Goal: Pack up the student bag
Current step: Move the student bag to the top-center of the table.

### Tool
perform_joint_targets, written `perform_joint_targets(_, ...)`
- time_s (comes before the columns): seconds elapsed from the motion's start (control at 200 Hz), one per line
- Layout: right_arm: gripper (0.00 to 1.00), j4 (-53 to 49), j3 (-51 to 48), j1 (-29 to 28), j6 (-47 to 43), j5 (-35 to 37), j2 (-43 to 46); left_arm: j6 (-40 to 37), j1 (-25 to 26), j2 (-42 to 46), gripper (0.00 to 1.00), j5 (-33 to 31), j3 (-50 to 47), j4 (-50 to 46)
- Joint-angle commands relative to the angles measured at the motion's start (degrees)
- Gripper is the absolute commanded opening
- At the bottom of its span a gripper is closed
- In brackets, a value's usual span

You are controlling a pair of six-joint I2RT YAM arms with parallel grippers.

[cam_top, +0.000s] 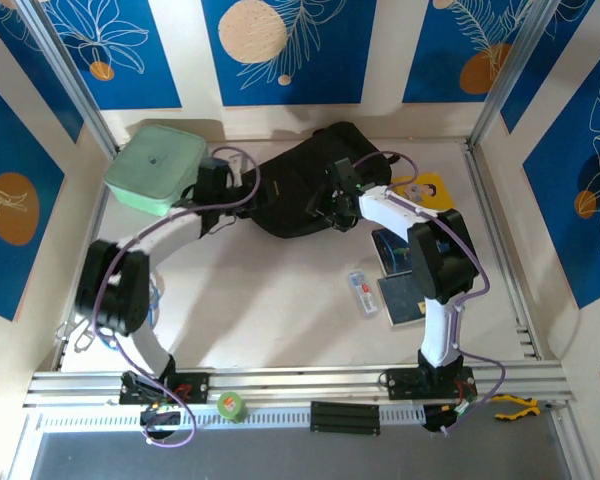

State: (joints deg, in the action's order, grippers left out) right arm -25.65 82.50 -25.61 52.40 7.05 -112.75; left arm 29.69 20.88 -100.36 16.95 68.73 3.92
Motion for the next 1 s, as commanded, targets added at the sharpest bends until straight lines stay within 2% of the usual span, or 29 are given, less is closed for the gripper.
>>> perform_joint_targets(0.0, 0.58, 0.4, 0.3, 0.4, 1.4, -3.1, -0.8, -0.3, 2.4, -7.1, 0.81, 2.6, 7.4, -3.9)
perform_joint_targets(0.14, 0.51, 1.7, -1.0, 0.6, -1.5, -5.9, -0.9, 1.5, 3.9, -13.7, 0.77, 0.7, 11.4, -8.8)
perform_joint_targets(0.26, 0.45, 3.3, -3.0, 0.8, -4.4, -8.7, -0.8, 2.1, 4.1, -13.4, 0.76, -0.5, 7.6, -9.5)
perform_joint_targets(0.36, 0.37, 5.1, -4.9, 0.8, -7.1, -12.1, -0.2, 0.6, 4.3, -10.0, 0.73, -1.5, 0.4, -9.3)
perform_joint_targets(0.54, 0.35, 6.4, -8.7, -0.5, -12.5, -16.0, 2.2, 0.6, 5.0, -1.5, 0.73, 0.9, -12.3, -8.2)
perform_joint_targets(0.61, 0.35, 5.6, -10.1, -1.1, -14.4, -17.2, 3.4, 2.0, 6.6, 1.5, 0.73, 1.2, -16.1, -7.8)
perform_joint_targets(0.73, 0.33, 2.1, -13.5, -1.3, -16.5, -14.4, 6.1, 5.2, 11.2, 5.5, 0.73, -0.4, -20.6, -7.7)
perform_joint_targets(0.865, 0.34, 2.2, -17.4, 0.3, -17.2, -13.5, 10.5, 8.1, 15.0, 7.6, 0.73, -1.1, -21.3, -7.0)
perform_joint_targets(0.995, 0.39, 1.5, -17.7, 0.0, -17.1, -14.9, 14.5, 8.7, 16.3, 7.8, 0.73, -0.1, -17.4, -9.1)
